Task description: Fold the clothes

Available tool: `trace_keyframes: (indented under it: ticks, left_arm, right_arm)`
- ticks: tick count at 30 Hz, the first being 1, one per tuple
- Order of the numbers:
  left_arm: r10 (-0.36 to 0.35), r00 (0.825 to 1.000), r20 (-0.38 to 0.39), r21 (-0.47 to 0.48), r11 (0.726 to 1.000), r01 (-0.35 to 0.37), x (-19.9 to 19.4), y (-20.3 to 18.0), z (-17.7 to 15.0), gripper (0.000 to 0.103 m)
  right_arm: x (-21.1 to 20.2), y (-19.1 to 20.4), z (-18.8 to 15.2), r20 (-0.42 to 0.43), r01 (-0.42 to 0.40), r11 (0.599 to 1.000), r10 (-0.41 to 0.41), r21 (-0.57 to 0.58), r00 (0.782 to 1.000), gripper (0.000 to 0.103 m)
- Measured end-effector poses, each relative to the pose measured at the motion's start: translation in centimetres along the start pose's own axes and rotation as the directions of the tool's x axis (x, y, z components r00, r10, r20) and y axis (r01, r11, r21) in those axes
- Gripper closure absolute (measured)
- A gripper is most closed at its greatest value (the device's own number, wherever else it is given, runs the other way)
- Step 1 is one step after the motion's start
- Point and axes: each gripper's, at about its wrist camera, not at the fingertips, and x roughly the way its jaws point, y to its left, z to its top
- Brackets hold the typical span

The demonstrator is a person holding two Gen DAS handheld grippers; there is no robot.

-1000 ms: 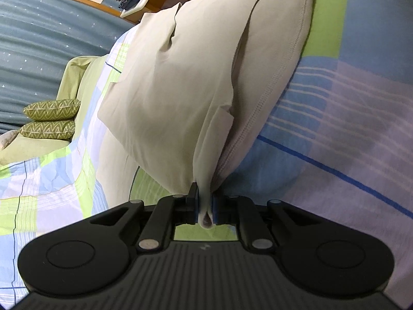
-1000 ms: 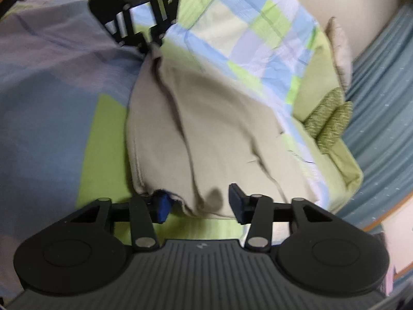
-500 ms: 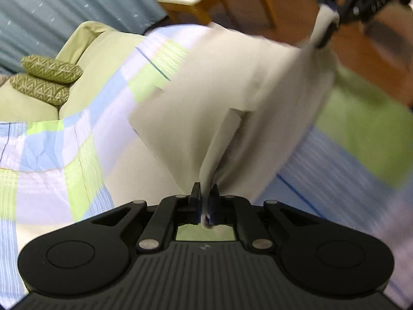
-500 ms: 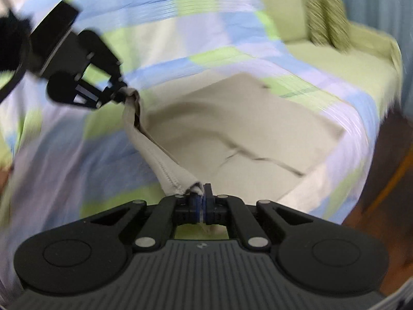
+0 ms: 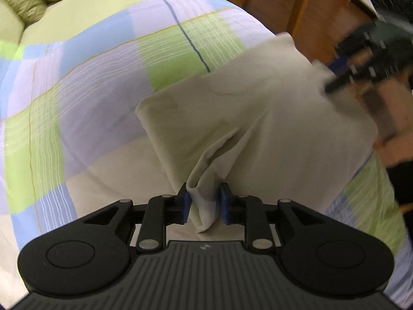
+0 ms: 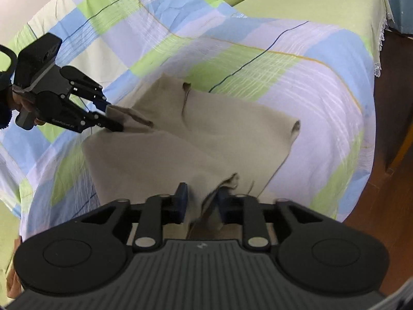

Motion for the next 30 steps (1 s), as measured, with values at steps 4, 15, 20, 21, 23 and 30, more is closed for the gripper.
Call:
trace_keyframes:
  ticks: [4, 15, 20, 21, 23, 30]
  left_arm:
    - [0.0, 1.0, 0.0, 0.074, 0.997, 0.0, -0.1, 1.1, -0.5, 0.087]
    - [-0.015, 0.998, 0.067, 0.12, 0.993, 0.007, -0.9, 9.4, 2.4, 0.098]
    - [-0.017, 0.998, 0.065, 0.098, 0.995, 0.01, 0.3, 13.9, 3.6, 0.096]
    - [-0.019, 0.998, 0.059, 0.096, 0.995, 0.014, 0.6, 15.0, 3.7, 0.095]
    - [-0.023, 0.998, 0.054, 0.092, 0.996, 0.018, 0.8, 15.6, 3.7, 0.088]
    - [-0.024, 0.994, 0.104, 0.03, 0.999, 0.021, 0.4, 17.3, 3.6, 0.084]
  right_arm:
    - [0.9, -0.4, 0.2, -0.007, -0.011, 1.0, 0.011, -0.003, 1.0, 0.09]
    - [-1.5, -1.0, 0.8, 0.131, 0.066, 0.992, -0.08, 0.107, 0.988, 0.102]
    - [-0.4, -2.9, 2.6, 0.165, 0.114, 0.983, -0.138, 0.144, 0.977, 0.102]
    - [-0.2, -3.1, 2.8, 0.161, 0.116, 0.983, -0.139, 0.143, 0.977, 0.102]
    - [0.2, -3.5, 3.1, 0.145, 0.121, 0.982, -0.142, 0.144, 0.979, 0.102]
    - [0.6, -3.5, 3.2, 0.169, 0.147, 0.981, -0.167, 0.124, 0.971, 0.102]
